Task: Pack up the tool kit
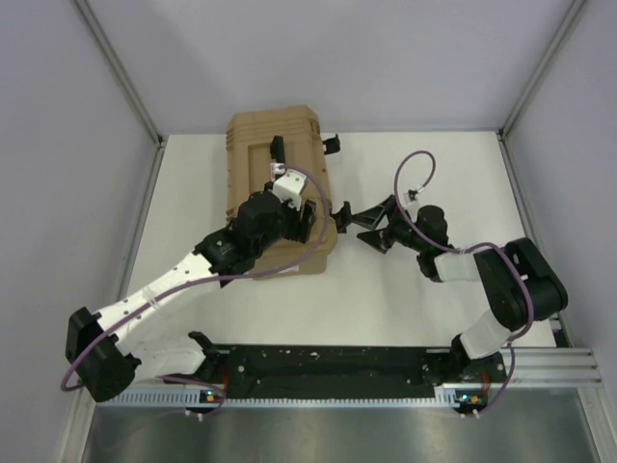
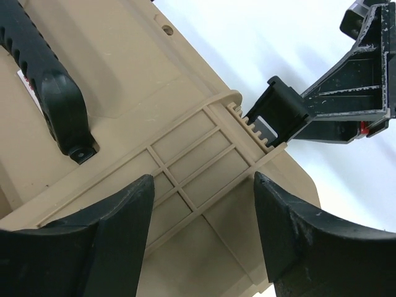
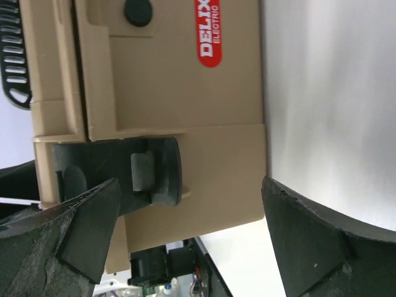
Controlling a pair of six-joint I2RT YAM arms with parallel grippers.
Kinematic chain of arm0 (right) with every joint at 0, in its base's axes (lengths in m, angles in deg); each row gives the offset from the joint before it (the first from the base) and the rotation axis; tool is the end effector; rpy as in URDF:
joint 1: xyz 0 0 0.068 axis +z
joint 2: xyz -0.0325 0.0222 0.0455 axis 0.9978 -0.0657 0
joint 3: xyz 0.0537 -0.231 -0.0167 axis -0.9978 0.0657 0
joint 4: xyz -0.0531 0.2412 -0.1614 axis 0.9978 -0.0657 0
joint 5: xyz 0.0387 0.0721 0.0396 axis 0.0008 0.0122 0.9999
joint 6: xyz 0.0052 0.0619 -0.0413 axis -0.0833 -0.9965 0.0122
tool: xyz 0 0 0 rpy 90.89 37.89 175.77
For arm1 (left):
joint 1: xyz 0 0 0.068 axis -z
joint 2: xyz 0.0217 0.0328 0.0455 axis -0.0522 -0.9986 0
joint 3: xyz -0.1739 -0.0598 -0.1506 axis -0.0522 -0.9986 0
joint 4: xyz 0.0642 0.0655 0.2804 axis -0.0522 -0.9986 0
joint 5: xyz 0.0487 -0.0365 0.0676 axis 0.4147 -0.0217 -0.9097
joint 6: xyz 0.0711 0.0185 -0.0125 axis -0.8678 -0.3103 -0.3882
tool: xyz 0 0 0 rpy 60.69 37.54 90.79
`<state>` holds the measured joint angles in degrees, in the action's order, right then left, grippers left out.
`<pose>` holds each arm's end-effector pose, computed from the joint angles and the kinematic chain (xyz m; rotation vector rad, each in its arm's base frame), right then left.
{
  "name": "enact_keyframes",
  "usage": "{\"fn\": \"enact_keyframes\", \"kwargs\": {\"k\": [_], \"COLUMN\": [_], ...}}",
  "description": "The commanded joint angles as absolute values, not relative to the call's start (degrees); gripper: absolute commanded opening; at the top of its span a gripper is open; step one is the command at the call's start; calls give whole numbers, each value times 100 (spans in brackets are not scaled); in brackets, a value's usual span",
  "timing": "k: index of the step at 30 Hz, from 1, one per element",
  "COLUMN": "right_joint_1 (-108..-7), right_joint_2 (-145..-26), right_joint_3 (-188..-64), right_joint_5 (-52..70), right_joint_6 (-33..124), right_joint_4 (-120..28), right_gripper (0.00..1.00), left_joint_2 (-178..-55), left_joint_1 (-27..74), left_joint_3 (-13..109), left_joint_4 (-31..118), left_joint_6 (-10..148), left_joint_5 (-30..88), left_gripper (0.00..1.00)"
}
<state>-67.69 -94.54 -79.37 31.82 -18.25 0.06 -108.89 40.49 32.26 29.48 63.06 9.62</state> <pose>0.3036 0.1357 0.0884 0.5181 2.0562 1.5076 0.2583 -0.2284 0.2774 0.5242 1.9048 -0.3664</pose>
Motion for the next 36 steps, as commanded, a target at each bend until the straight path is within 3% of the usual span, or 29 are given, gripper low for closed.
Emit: {"fn": "enact_keyframes", "kwargs": {"k": [1,9,21,26,36], "right_joint_1": [-6830,-6769,-6558,-6470,-6224], "right_joint_2": [-9668,-10353,-10609,-10267,-9221], "right_joint_3": [-7901,-7883,-8173,-8287,-9174], "right_joint_5": [3458,3687,3766,3661,2423], "right_joint_6": [-2223,-2952,-3015,-2410,-169], "right_joint_4": [1405,3180,3402,2306,-2299], "right_gripper": [94,93,90,90,97], "left_joint_2": [-11360,-12080,-12231,-12178,-12204], "left_joint_1": [4200,4683,4781,4781,4781], "left_joint_3": [2671,2398,2345,2354,2679], "left_joint_4": [1895,1684,1490,1429,1271], "left_joint_6": [6599,7829,8006,7997,7953], "left_joint_5": [613,921,762,727,656], "left_gripper": [67,61,60,59,64]}}
